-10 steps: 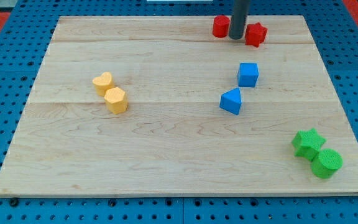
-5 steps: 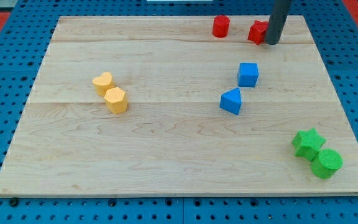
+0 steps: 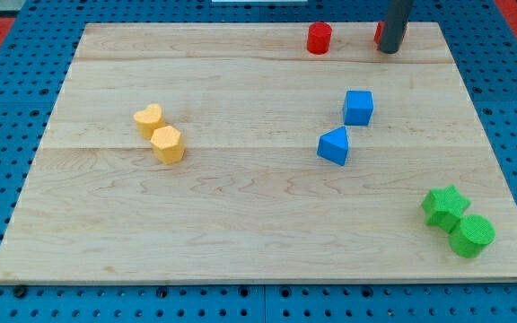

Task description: Place the red blocks at the top right of the board

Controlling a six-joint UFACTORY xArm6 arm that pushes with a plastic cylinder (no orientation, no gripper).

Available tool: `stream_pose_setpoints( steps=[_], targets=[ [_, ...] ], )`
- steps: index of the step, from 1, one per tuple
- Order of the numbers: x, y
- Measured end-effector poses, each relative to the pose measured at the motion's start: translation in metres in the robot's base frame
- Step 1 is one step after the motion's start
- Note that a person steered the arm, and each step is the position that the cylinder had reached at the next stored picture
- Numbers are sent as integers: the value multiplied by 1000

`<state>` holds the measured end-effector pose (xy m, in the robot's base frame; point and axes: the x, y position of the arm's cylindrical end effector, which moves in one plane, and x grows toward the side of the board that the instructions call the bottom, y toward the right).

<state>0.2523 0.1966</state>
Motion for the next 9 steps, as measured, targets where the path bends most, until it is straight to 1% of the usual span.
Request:
stream_pose_setpoints(
  steps=[1, 2, 3, 4, 5, 6, 7, 8, 9],
  targets=[
    [17, -53],
    [15, -146],
    [-2, -189],
    [-21, -175],
    [-31, -135],
    [-32, -89],
    [-33, -64],
    [-36, -85],
    [-17, -138]
  ],
)
